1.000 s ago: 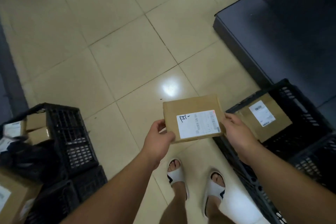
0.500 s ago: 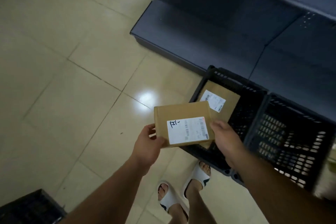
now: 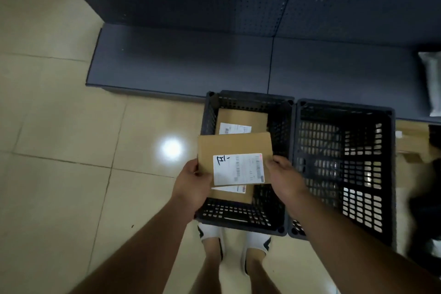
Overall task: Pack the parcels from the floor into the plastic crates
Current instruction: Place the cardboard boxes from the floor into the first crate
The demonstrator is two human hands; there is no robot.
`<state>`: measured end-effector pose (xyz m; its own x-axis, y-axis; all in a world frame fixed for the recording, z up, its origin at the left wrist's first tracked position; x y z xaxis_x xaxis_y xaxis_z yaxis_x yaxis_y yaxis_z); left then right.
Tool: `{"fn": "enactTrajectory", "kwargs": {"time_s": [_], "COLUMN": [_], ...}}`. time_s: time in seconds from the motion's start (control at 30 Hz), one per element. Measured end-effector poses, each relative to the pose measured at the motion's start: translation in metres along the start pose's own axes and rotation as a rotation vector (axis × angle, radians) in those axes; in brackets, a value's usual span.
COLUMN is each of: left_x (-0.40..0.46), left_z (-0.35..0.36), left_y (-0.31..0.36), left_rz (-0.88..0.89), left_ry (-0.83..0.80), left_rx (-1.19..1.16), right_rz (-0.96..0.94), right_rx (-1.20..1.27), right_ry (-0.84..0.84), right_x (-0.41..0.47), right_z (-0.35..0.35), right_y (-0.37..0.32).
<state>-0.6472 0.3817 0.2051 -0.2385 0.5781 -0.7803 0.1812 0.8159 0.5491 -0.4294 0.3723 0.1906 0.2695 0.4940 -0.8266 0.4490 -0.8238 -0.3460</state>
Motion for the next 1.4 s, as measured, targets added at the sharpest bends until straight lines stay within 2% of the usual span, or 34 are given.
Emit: {"fn": "enactTrajectory", "kwargs": {"time_s": [0.43, 0.6, 0.83, 1.13, 1.4], "left_x": [0.151, 0.199, 0.256, 0.293, 0.293], "left_z": [0.065, 0.087, 0.11, 0.13, 0.136], "left_y": [-0.006, -0.015, -0.02, -0.022, -0.021], "left_rz": [0.054, 0.094, 0.122, 0.16, 0.176], "left_ry": [-0.085, -0.069, -0.052, -0.042, -0.043], "left_rx": [0.167, 0.206, 0.274, 0.307, 0.45], "right_rz": [0.055, -0.078, -0.094, -0.045, -0.068], "right_rx": [0.064, -0.097, -0.097, 0.089, 0.018], "right_ry": [0.11, 0.093, 0.087, 0.08, 0.056], "right_x": [0.128, 0.174, 0.237, 0.28, 0.289], "right_z": [0.03, 0.042, 0.056, 0.07, 0.074], "right_y": [0.007, -0.001, -0.01, -0.017, -0.015]}}
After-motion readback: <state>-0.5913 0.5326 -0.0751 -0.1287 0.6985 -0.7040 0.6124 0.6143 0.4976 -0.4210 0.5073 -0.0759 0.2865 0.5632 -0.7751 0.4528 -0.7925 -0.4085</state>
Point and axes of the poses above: each hand's wrist, its own x-axis towards the middle knuckle, its own z-axis out of the palm, y = z × x, the point moved 1 cm from there along x, towards the middle knuckle, and after that the axes turned 12 degrees about -x, right-handed, at the moved point
